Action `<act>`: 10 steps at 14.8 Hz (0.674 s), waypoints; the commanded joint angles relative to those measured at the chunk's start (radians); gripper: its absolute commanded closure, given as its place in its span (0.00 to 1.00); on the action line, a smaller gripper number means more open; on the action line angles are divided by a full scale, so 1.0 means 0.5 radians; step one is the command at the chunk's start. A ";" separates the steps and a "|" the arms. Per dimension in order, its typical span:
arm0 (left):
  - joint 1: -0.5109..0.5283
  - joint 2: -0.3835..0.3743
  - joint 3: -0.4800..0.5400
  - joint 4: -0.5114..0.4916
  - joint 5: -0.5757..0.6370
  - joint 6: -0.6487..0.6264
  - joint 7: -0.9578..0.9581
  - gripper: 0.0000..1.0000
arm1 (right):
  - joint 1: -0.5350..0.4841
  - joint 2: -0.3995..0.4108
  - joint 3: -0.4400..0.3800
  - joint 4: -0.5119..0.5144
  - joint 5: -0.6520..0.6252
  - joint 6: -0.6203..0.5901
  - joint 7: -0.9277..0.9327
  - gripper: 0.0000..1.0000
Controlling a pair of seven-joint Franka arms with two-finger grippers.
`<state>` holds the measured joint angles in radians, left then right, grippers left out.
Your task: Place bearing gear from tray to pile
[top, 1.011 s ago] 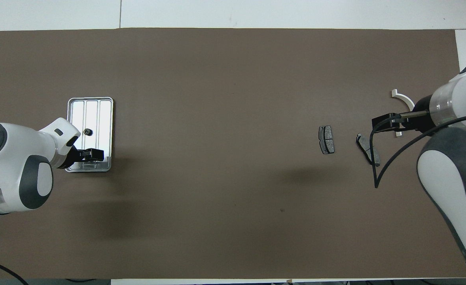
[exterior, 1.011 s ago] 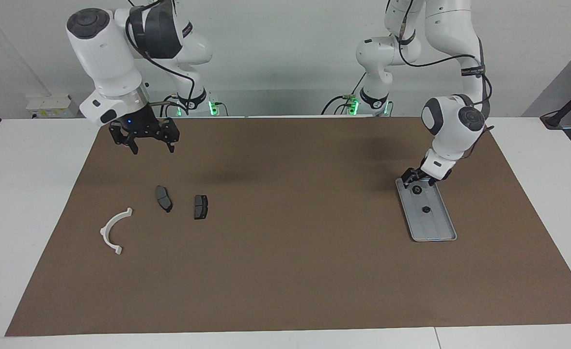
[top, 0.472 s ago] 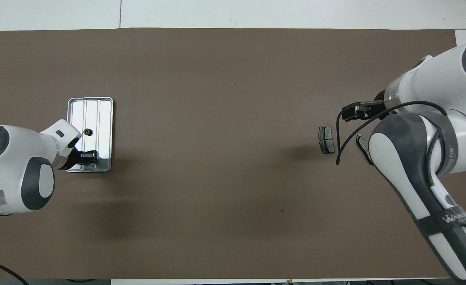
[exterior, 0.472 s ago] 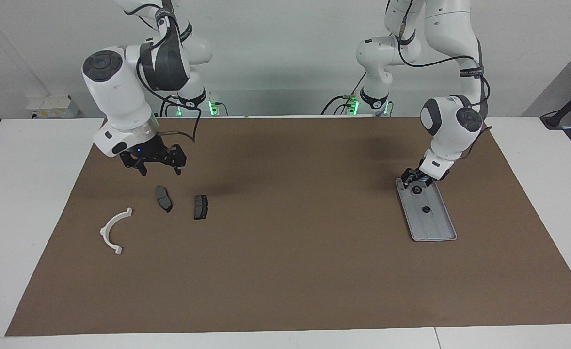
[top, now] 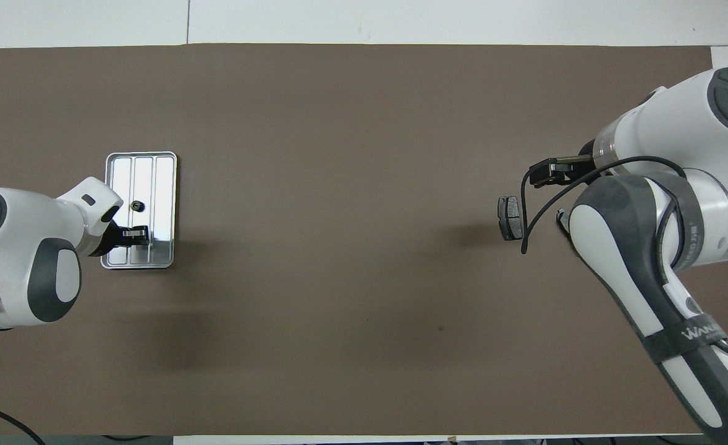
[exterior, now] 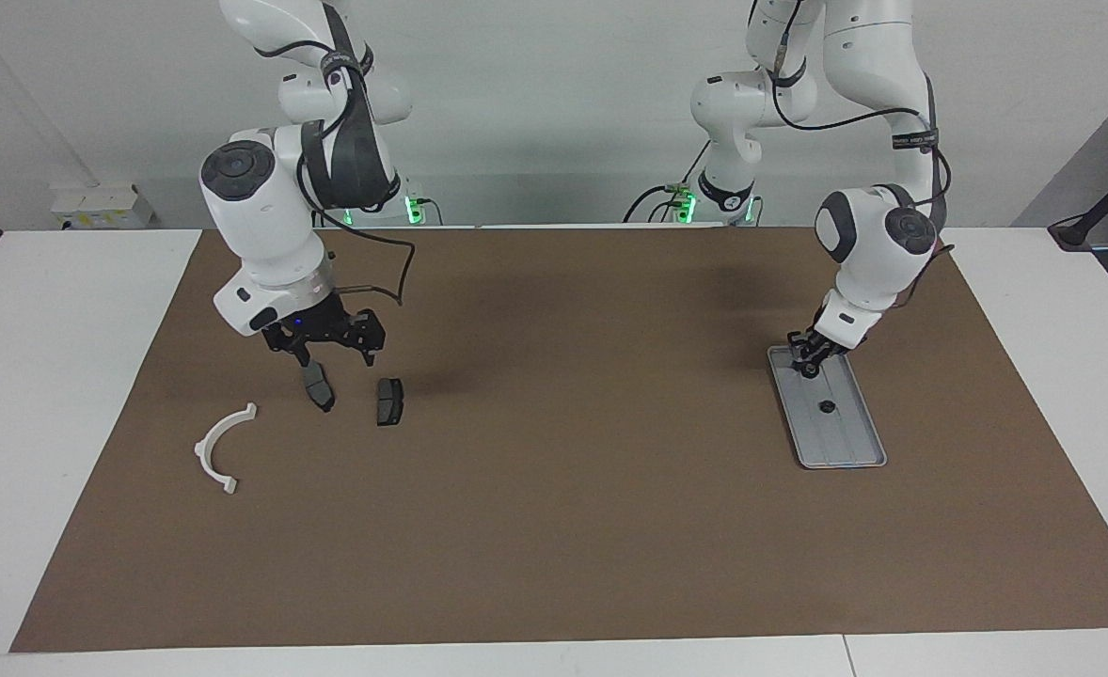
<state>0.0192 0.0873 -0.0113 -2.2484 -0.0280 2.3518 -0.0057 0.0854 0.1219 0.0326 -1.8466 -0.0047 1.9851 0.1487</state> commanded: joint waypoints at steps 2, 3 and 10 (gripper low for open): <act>-0.169 0.105 -0.005 0.581 -0.018 -0.518 -0.315 1.00 | -0.011 -0.011 0.005 -0.007 0.052 0.024 0.003 0.00; -0.316 0.105 -0.002 0.622 -0.006 -0.552 -0.557 1.00 | -0.011 -0.011 0.002 -0.007 0.052 0.021 0.003 0.00; -1.231 0.328 0.001 0.631 0.007 -0.277 -1.871 1.00 | -0.017 -0.011 0.002 -0.007 0.052 0.021 -0.012 0.00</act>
<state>-0.5139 0.1530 -0.0363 -1.9578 -0.0284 2.1429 -0.8275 0.0853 0.1219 0.0323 -1.8465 -0.0047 1.9851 0.1487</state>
